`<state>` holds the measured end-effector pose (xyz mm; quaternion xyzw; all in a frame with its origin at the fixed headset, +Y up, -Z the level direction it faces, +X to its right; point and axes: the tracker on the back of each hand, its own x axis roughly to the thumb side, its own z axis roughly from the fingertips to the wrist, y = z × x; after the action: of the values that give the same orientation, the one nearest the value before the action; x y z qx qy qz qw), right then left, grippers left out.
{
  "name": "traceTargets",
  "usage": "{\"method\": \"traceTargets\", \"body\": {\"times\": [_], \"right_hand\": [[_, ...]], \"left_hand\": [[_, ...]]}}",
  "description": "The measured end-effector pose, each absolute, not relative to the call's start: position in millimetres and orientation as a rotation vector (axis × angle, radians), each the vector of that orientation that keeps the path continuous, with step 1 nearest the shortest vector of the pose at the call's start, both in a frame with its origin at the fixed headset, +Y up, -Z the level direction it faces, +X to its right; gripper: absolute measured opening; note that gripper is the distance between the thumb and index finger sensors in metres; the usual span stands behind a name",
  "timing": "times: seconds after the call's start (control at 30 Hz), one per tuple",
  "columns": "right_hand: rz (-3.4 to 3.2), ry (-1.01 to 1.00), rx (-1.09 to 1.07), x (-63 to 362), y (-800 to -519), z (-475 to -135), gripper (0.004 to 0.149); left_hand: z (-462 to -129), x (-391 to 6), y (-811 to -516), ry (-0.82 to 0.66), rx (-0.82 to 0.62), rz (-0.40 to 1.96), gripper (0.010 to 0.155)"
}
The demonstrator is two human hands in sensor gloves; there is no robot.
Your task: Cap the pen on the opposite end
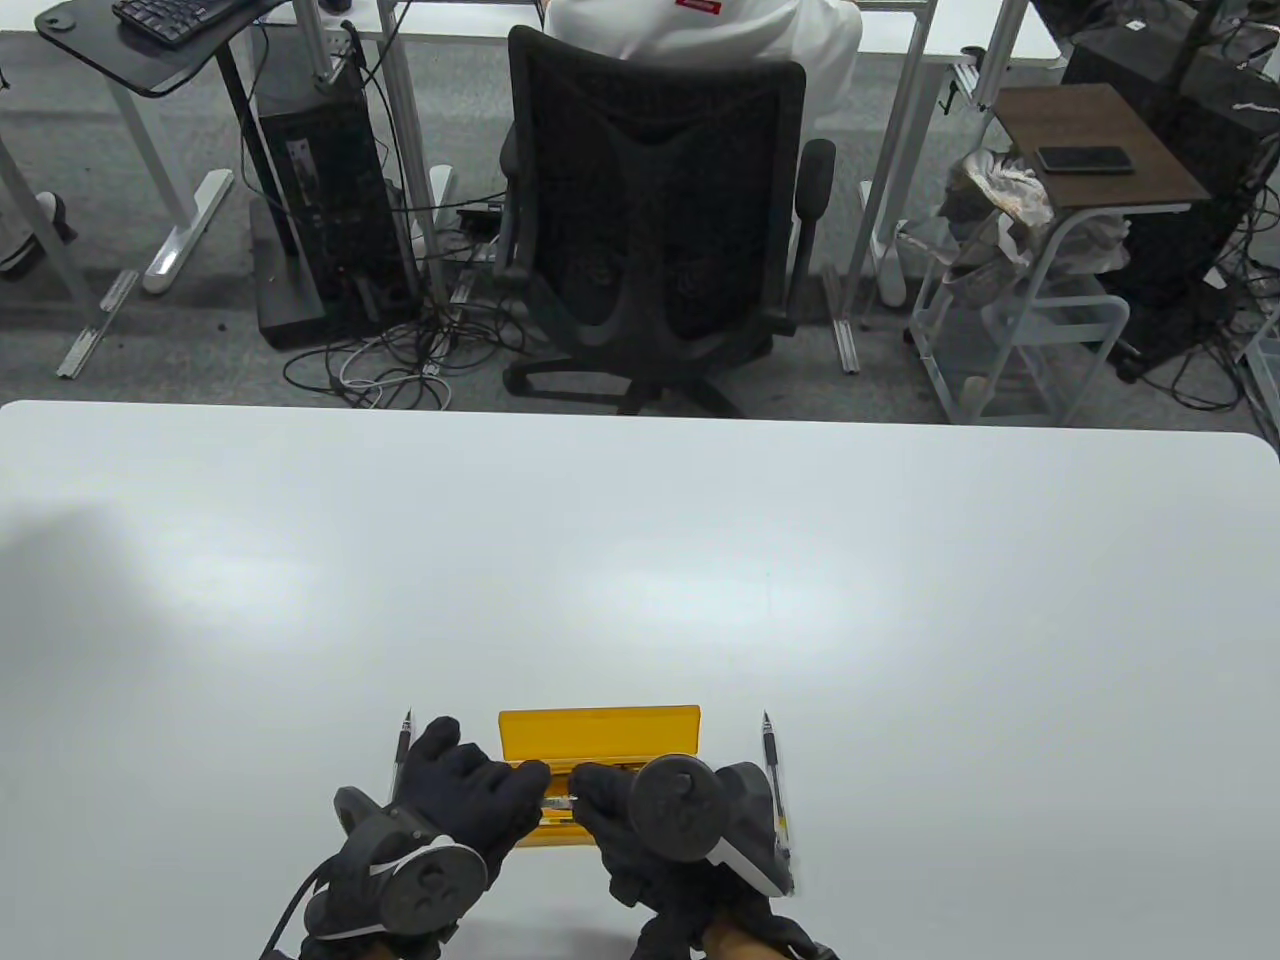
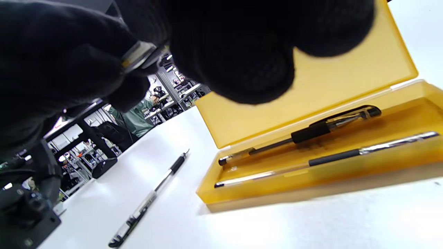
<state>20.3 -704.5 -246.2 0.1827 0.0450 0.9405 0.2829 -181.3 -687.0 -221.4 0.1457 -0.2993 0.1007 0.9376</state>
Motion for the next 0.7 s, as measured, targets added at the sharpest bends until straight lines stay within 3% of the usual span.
{"method": "traceTargets", "body": {"times": [0.27,0.7], "right_hand": [[2.675,0.092,0.551,16.4,-701.9,-243.5,0.046],[2.502,0.404,0.608,16.8,-707.4,-250.8,0.047]], "left_hand": [[-223.7,-182.6,-689.5,-0.603,0.261,0.293,0.049],[-222.8,-179.6,-692.9,-0.632,0.236,0.302,0.057]]}}
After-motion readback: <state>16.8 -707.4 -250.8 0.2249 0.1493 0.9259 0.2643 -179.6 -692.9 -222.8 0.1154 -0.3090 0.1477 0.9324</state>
